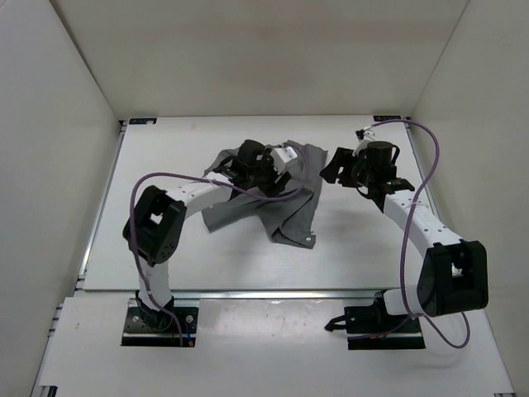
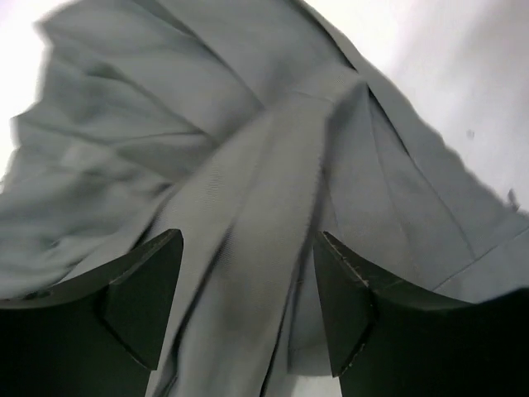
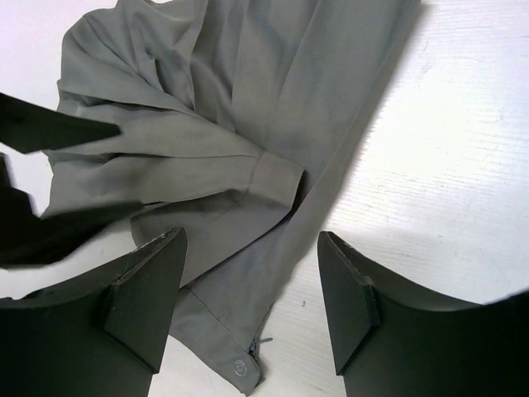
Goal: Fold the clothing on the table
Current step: Flatten the skirt out
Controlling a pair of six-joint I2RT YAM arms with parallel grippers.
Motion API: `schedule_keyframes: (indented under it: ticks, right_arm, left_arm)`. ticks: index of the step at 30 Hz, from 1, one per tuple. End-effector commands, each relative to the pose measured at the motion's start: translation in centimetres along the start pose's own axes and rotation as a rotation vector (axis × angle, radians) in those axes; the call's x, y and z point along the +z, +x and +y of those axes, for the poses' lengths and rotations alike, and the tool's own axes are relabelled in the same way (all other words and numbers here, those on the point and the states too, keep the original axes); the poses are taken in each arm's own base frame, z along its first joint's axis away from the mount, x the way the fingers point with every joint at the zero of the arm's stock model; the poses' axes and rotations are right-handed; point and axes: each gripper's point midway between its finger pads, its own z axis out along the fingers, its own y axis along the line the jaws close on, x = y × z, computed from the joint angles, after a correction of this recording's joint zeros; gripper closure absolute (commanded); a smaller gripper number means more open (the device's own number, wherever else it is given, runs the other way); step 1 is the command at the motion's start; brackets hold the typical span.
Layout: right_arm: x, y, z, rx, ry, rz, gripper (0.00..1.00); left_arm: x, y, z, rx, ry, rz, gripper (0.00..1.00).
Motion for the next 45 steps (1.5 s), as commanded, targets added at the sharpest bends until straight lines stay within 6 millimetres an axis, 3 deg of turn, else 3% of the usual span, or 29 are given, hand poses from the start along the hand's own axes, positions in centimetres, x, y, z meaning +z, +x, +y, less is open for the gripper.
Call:
schedule_keyframes:
  ticks: [1, 5, 10, 15, 19, 24, 29, 30, 31, 32, 33, 34, 35, 38, 39, 43, 45]
  right_arm:
    - [-0.5, -1.8, 0.2, 0.006, -0.035, -0.064, 0.38]
    - [-0.4, -2.0, 0.6, 0.000, -0.053, -0.069, 0.38]
    - [-0.2, -1.8, 0.9, 0.001, -0.066, -0.066, 0.38]
    - [-0.5, -2.4, 0.5, 0.007, -0.066, -0.085, 0.38]
    - [-1.0, -2.6, 0.4, 0.016, -0.064, -0.099, 0.37]
    - [-1.3, -2.9, 0.1, 0.014, -0.060, -0.108, 0.37]
    - [-1.9, -3.1, -0.3, 0.027, -0.055, -0.123, 0.38]
    - [-1.9, -3.3, -0.4, 0.035, -0.057, -0.136, 0.38]
    - [-2.1, -3.1, -0.8, 0.044, -0.052, -0.140, 0.38]
    - [-2.5, -3.7, -0.7, 0.046, -0.053, -0.156, 0.38]
    - [-2.9, -3.9, -1.0, 0.055, -0.044, -0.169, 0.38]
    - [-3.0, -3.9, -1.1, 0.054, -0.046, -0.174, 0.38]
    - [-3.5, -4.2, -1.5, 0.067, -0.038, -0.190, 0.38]
    - [-4.4, -4.5, -1.5, 0.102, -0.045, -0.219, 0.38]
    - [-5.0, -4.6, -2.3, 0.115, -0.031, -0.233, 0.38]
    - [-5.9, -4.2, -2.7, 0.138, -0.034, -0.242, 0.38]
    - [-5.6, -2.8, -2.8, 0.145, -0.030, -0.195, 0.37]
  left_arm:
    - [1.0, -2.5, -1.5, 0.263, 0.037, -0.027, 0.24]
    - [3.8, -1.8, -2.5, 0.319, 0.092, 0.030, 0.24]
    - [5.3, -2.7, -3.6, 0.370, 0.108, 0.001, 0.23]
    - [7.4, -1.5, -4.0, 0.437, 0.130, 0.108, 0.25]
    - [8.3, -1.4, -4.8, 0.455, 0.175, 0.112, 0.24]
    - [9.6, 0.1, -5.4, 0.474, 0.207, 0.197, 0.28]
    - [9.6, 1.0, -6.7, 0.463, 0.283, 0.215, 0.40]
    - [9.7, 1.4, -6.7, 0.455, 0.284, 0.233, 0.47]
    - [9.9, 1.8, -6.5, 0.459, 0.266, 0.250, 0.62]
    - [9.8, 2.0, -6.6, 0.456, 0.276, 0.255, 0.76]
    - [9.5, 2.3, -6.5, 0.457, 0.277, 0.271, 0.82]
    - [9.6, 2.5, -6.6, 0.452, 0.280, 0.277, 0.95]
    - [9.3, 2.7, -6.5, 0.443, 0.284, 0.288, 1.00]
    - [8.3, 1.4, -5.7, 0.403, 0.236, 0.289, 1.00]
    - [7.8, 0.9, -5.1, 0.397, 0.214, 0.286, 1.00]
    - [3.4, -3.7, -2.9, 0.307, 0.101, 0.205, 1.00]
    - [1.1, -5.9, -1.5, 0.222, 0.050, 0.154, 1.00]
